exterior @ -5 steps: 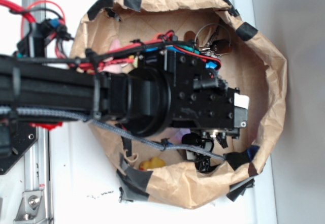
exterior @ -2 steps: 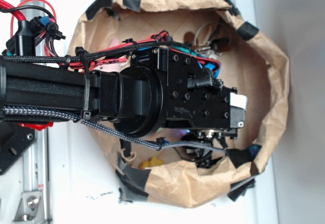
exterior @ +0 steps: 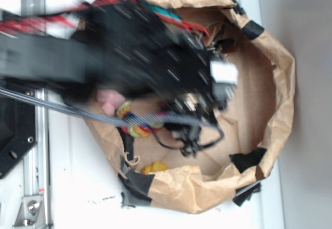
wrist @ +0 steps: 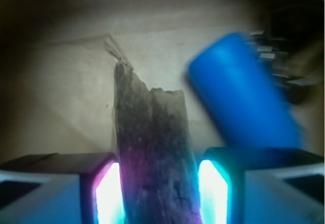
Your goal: Grab the wood chip.
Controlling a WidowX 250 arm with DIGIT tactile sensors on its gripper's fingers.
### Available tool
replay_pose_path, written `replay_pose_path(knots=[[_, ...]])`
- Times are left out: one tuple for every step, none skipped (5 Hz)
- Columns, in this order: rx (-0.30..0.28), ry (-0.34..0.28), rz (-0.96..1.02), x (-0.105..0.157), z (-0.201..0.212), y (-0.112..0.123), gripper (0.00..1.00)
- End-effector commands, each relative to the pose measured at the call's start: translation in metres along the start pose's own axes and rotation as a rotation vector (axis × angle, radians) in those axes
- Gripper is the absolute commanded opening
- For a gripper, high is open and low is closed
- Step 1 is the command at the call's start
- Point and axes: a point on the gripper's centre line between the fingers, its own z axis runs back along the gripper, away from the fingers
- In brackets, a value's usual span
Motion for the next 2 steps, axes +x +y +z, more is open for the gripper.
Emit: replay_pose_path(knots=[[0.021, -0.015, 0.028, 0.0058, 0.0733, -0.0075, 0.0], [0.035, -0.01, 0.009, 0.0087, 0.0649, -0.0115, 0.0]])
